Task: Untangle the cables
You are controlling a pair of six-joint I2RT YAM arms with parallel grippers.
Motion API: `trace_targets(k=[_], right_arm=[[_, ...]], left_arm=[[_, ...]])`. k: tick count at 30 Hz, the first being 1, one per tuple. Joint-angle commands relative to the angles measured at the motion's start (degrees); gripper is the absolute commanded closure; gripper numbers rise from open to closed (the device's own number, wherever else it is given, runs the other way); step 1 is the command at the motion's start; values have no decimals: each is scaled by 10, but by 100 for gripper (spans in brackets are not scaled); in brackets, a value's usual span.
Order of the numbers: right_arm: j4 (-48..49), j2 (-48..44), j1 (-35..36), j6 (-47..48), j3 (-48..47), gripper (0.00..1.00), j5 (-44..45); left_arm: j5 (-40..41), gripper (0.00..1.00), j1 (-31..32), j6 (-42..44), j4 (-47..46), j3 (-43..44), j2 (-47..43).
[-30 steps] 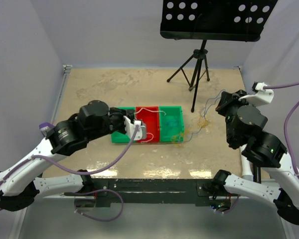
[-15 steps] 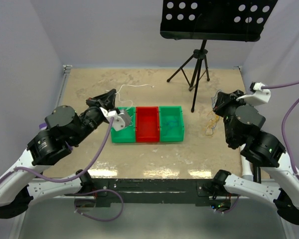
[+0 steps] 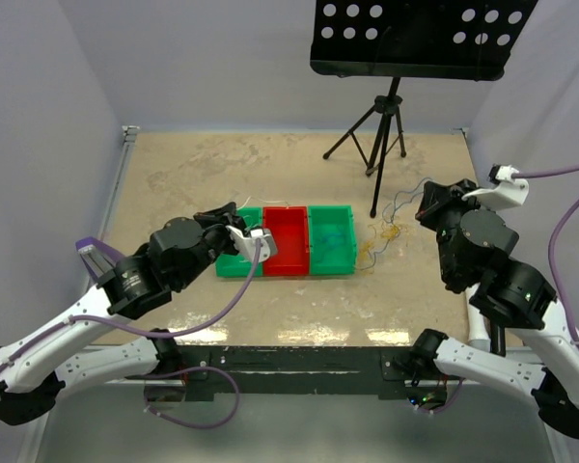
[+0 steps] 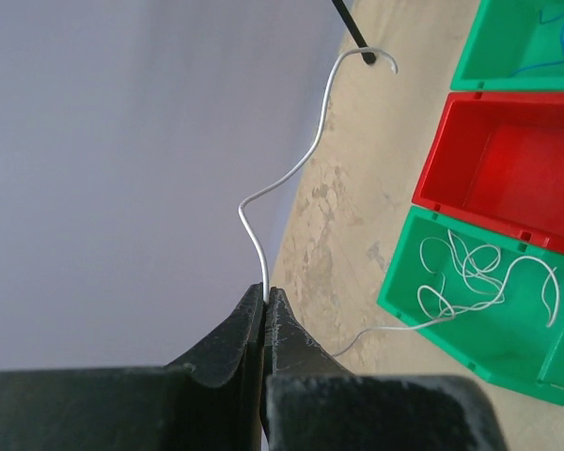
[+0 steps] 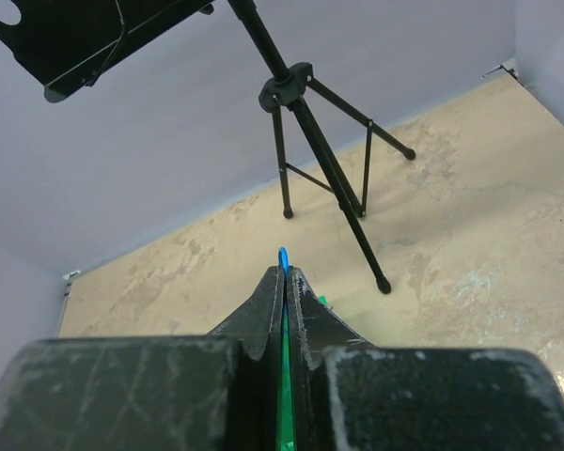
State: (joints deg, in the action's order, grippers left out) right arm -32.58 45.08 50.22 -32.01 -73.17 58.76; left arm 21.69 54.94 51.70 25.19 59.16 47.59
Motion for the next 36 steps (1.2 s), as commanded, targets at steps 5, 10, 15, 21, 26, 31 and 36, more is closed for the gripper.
trace_targets(k=[5,10,15,21,26,31,36], right_arm=[[6,-6,0,-6,8,100,-7],[0,-10,0,-13,10,100,-12],[-9,-14,0,-17,0,100,-13],[-15,-18,0,-16,-7,100,-12],[-18,-24,-1,-18,-3,100,-10],[-20,-29,0,-18,3,100,-10],[-18,-32,0,-19,16,100,-12]], left_arm=[[60,100,-13,20,-80,-15,3],[85,100,-28,55,-126,-44,12],[56,100,-45,53,-124,-87,17],[9,100,-72,28,-139,-148,33],[-65,100,-118,-51,-142,-133,94],[-137,100,-195,-152,-112,-89,178],[-257,100,-263,-242,-110,-76,195]])
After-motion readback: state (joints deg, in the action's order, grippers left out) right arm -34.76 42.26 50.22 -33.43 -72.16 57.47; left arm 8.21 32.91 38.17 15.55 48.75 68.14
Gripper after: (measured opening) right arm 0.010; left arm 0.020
